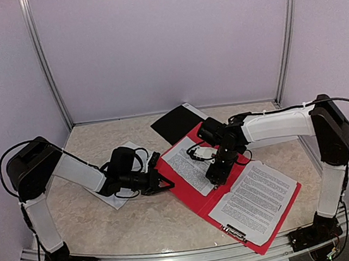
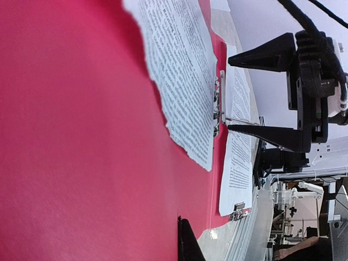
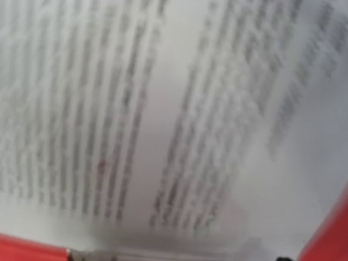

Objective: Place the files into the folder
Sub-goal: Close the spring clip on the folder with some files.

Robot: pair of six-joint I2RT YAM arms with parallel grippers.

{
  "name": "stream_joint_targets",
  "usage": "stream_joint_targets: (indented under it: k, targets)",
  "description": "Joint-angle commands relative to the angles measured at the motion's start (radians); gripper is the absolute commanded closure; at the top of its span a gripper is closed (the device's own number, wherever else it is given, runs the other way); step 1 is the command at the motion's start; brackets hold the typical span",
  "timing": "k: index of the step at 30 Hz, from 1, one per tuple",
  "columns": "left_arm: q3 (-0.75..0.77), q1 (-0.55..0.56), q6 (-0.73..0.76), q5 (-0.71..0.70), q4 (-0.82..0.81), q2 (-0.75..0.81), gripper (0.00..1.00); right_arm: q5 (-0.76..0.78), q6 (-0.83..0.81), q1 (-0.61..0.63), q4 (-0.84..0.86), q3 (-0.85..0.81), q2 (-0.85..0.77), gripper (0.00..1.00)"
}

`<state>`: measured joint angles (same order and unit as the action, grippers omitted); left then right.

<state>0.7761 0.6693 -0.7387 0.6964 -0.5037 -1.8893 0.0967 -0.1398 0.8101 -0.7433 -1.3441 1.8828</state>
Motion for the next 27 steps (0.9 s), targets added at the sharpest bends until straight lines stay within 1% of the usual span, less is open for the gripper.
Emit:
stream_joint_targets:
  k: [1, 6, 15, 19, 24, 27]
  targets:
    - [-0.002, 0.0, 0.013, 0.003, 0.059, 0.006, 1.0, -0.066, -0.035, -0.018, 0.023, 0.043, -0.073, 0.2]
    - [-0.001, 0.001, 0.012, 0.003, 0.059, 0.007, 1.0, -0.076, -0.038, -0.025, 0.045, 0.065, -0.095, 0.16]
    - [-0.002, 0.003, 0.013, 0.006, 0.059, 0.007, 1.0, -0.053, -0.038, -0.038, 0.039, 0.066, -0.107, 0.16]
    - [-0.001, 0.004, 0.011, 0.001, 0.061, 0.006, 1.0, -0.032, -0.013, -0.04, 0.058, 0.056, -0.136, 0.22]
    - [0.001, 0.009, 0.015, -0.008, 0.075, 0.016, 1.0, -0.036, 0.047, -0.039, 0.049, 0.063, -0.17, 0.4]
    - [0.004, 0.009, 0.018, -0.009, 0.08, 0.018, 1.0, -0.032, 0.081, -0.038, 0.035, 0.087, -0.187, 0.45]
